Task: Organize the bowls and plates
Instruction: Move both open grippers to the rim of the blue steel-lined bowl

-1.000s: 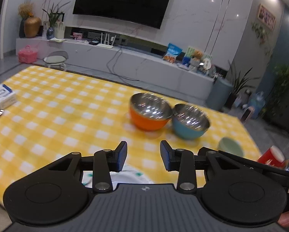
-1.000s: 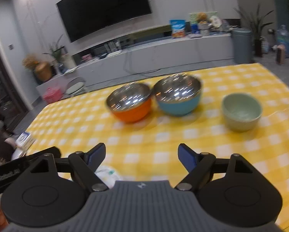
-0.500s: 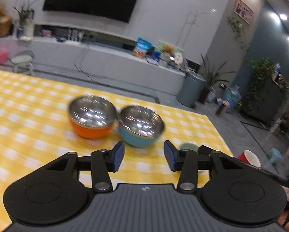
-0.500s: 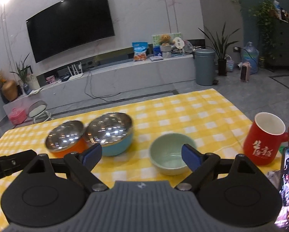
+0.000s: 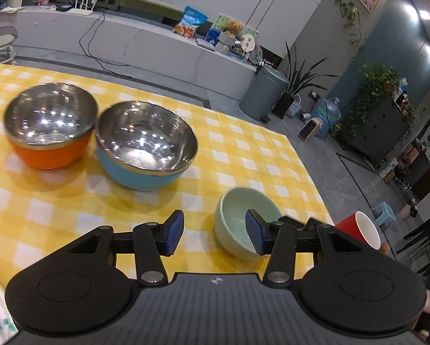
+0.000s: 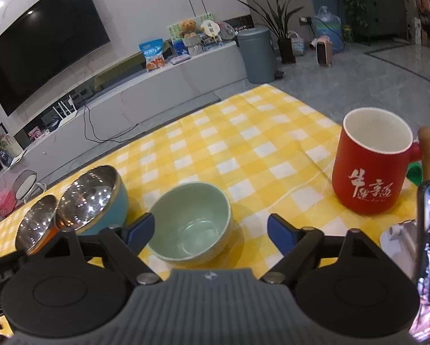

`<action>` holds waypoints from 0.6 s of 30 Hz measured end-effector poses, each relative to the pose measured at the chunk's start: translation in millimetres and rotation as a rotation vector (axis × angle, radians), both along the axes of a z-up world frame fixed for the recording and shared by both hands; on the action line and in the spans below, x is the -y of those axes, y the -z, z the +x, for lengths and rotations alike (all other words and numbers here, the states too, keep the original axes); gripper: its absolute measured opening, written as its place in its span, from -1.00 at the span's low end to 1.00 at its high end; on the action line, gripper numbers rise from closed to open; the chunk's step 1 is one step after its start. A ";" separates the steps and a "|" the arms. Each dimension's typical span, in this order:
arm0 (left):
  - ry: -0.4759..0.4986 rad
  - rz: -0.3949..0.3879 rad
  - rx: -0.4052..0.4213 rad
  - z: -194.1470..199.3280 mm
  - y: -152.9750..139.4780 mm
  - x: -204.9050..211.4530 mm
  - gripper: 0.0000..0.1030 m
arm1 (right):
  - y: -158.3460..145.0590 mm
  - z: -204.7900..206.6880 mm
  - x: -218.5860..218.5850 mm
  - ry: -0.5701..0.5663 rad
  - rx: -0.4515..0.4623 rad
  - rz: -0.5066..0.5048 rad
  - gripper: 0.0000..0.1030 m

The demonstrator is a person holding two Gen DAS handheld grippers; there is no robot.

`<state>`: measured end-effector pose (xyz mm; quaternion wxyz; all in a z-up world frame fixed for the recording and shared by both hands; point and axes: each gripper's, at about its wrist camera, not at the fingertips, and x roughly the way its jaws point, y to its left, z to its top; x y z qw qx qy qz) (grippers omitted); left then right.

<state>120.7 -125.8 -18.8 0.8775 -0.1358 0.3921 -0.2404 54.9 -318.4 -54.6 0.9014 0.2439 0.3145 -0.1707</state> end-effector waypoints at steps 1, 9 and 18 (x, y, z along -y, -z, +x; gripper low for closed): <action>0.001 0.002 -0.008 3.5 2.8 3.7 0.08 | 3.6 2.5 2.5 0.004 -0.009 0.011 0.51; 0.002 0.041 -0.012 14.0 15.1 15.4 0.08 | 13.7 9.3 8.4 0.005 -0.005 0.020 0.38; -0.084 0.064 0.055 20.9 -1.7 -12.1 0.08 | 0.0 16.3 -10.7 -0.067 0.090 -0.015 0.38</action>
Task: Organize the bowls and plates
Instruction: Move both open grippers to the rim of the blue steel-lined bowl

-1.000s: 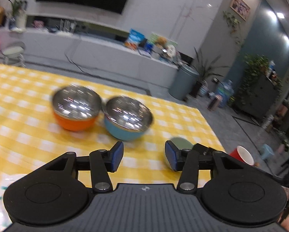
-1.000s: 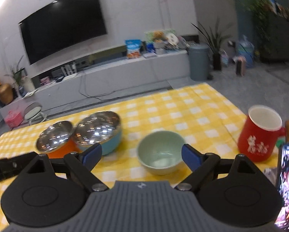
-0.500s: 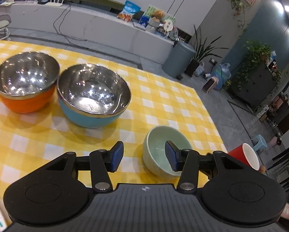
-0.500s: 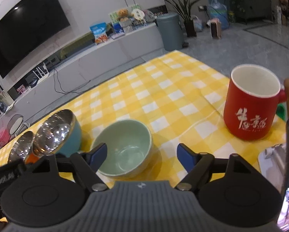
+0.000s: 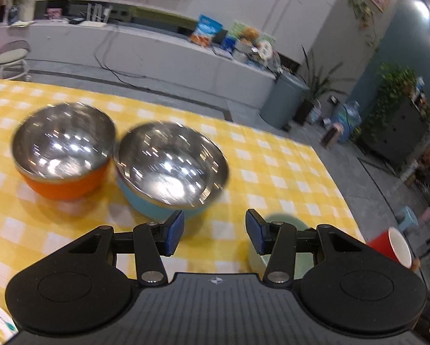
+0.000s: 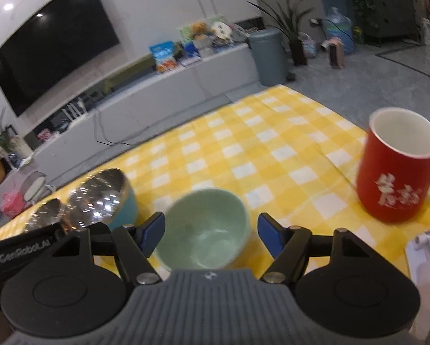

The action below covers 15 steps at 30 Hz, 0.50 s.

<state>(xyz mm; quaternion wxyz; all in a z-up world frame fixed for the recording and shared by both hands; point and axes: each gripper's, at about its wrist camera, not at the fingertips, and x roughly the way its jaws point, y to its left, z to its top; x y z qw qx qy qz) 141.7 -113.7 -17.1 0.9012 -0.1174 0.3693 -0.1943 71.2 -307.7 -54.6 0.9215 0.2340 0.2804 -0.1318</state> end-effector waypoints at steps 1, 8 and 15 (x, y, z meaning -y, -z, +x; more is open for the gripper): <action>-0.020 -0.004 0.010 0.2 -1.8 -5.3 0.08 | -2.1 1.1 -3.8 -0.016 0.014 -0.009 0.38; -0.174 -0.019 -0.001 18.9 -6.7 -38.3 0.05 | -9.3 17.2 -23.4 -0.102 0.065 -0.004 0.31; -0.190 0.037 -0.070 44.0 8.2 -34.7 -0.13 | -7.4 39.6 -40.8 -0.155 0.080 0.009 0.18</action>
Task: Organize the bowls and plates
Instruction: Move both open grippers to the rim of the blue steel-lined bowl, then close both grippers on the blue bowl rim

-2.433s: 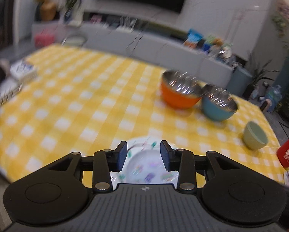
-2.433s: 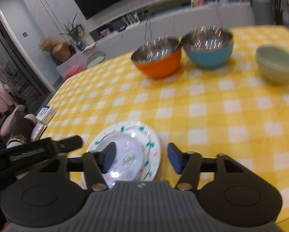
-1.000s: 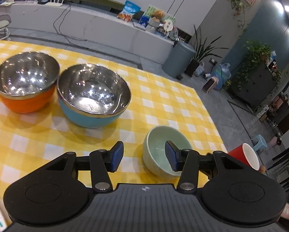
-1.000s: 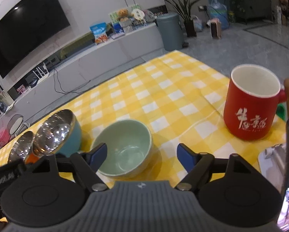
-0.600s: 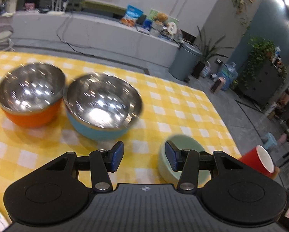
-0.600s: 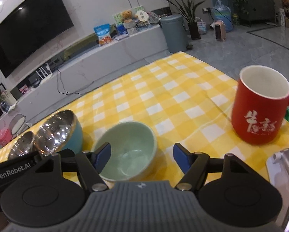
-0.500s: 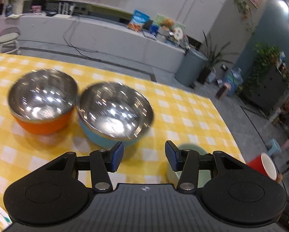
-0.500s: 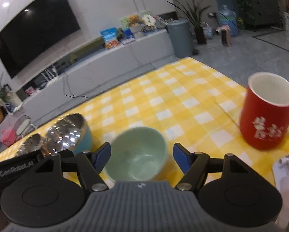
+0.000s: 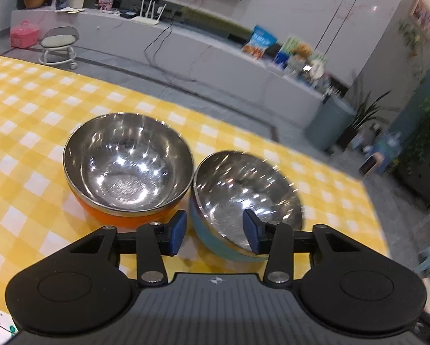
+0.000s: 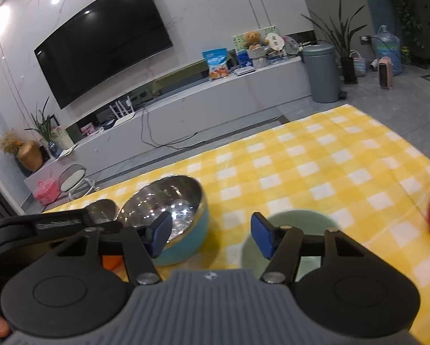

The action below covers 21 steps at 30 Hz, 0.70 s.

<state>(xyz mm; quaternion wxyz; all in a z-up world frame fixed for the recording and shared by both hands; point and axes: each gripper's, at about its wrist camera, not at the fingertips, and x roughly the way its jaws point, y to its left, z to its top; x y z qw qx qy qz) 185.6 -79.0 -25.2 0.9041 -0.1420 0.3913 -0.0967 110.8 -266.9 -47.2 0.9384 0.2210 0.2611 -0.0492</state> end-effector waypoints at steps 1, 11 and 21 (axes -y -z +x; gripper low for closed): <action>-0.001 0.011 -0.012 2.0 2.7 1.4 -0.19 | 1.2 1.5 -0.9 -0.002 0.001 0.004 0.18; -0.010 0.100 -0.034 9.2 13.8 16.8 -0.64 | 7.5 3.4 -4.9 -0.018 -0.012 -0.021 0.18; 0.108 0.144 -0.041 0.4 6.3 8.1 -0.94 | 9.4 3.5 -7.1 -0.033 -0.021 -0.017 0.10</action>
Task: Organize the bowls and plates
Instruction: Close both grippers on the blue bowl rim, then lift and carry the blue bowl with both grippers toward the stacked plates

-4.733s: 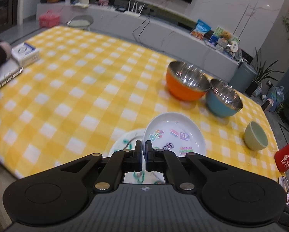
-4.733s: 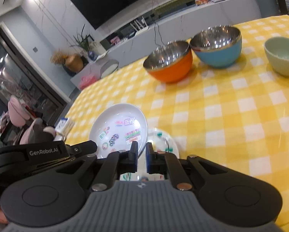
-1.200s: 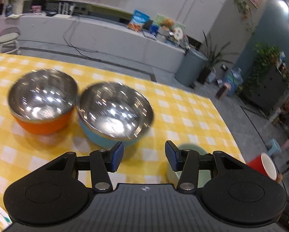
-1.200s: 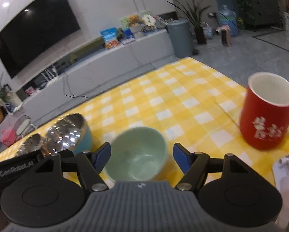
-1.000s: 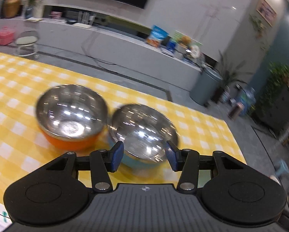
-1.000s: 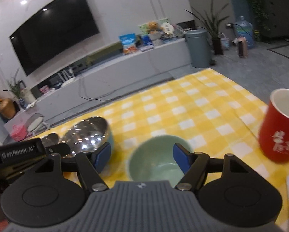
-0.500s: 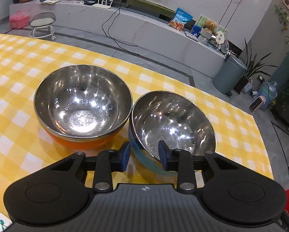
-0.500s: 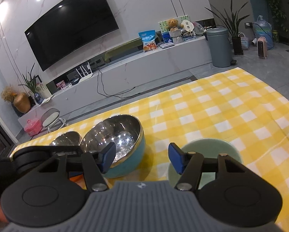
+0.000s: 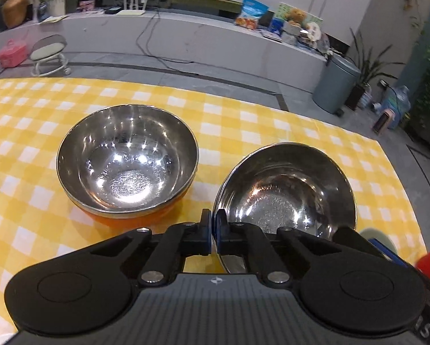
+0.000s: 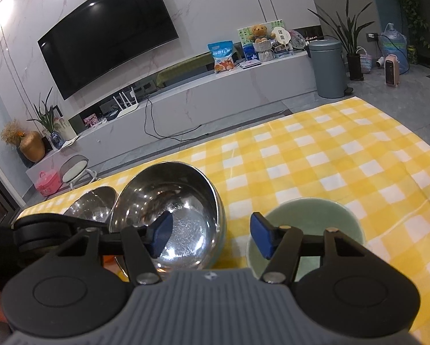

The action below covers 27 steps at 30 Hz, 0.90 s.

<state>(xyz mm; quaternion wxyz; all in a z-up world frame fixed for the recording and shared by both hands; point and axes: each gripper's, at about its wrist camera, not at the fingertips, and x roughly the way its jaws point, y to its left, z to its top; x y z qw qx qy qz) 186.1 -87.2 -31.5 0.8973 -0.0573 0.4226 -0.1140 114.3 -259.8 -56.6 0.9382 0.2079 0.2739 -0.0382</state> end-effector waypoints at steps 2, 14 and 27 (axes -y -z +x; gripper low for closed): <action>0.018 0.010 0.014 -3.6 -0.4 -0.2 -0.94 | 2.2 0.6 -1.6 -0.008 -0.006 -0.003 0.03; 0.041 0.020 0.037 -11.2 7.5 -9.7 -0.94 | 10.9 4.0 -6.8 -0.053 -0.025 -0.014 -0.60; 0.046 0.020 0.063 -18.8 8.5 -10.4 -0.94 | 20.5 10.8 -1.8 -0.040 -0.060 0.004 -0.85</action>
